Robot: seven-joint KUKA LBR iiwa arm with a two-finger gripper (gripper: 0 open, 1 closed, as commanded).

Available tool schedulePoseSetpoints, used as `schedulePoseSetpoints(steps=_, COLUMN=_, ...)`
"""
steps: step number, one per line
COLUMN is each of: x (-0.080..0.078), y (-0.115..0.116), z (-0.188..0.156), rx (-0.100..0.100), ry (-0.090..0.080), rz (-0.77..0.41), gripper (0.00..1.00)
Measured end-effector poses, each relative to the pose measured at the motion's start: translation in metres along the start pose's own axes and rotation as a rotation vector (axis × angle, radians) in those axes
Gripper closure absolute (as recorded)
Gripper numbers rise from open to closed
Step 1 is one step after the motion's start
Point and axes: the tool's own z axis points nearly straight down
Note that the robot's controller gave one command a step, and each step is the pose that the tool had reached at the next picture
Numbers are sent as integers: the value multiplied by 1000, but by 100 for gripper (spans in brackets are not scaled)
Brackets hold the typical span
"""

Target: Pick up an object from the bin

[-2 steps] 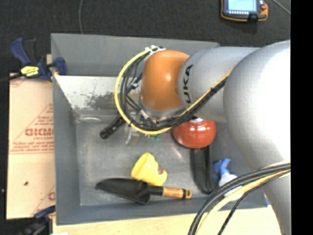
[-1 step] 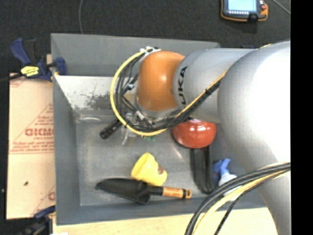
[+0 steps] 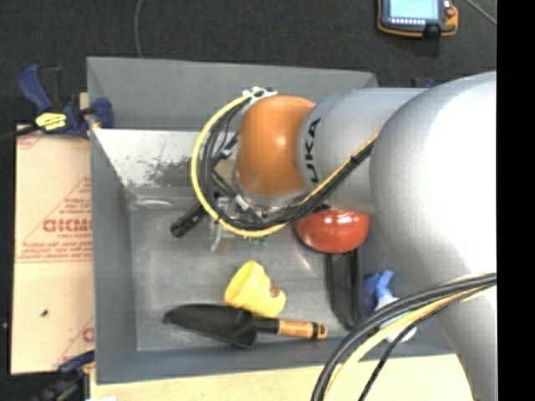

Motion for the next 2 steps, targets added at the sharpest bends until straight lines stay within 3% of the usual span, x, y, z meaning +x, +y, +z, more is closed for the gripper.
schedulePoseSetpoints(steps=1, x=5, y=1, z=-18, rx=-3, ry=1, rz=10, gripper=100)
schedulePoseSetpoints(steps=2, x=-14, y=-2, z=-11, rx=-1, ry=-6, rz=-33, gripper=100)
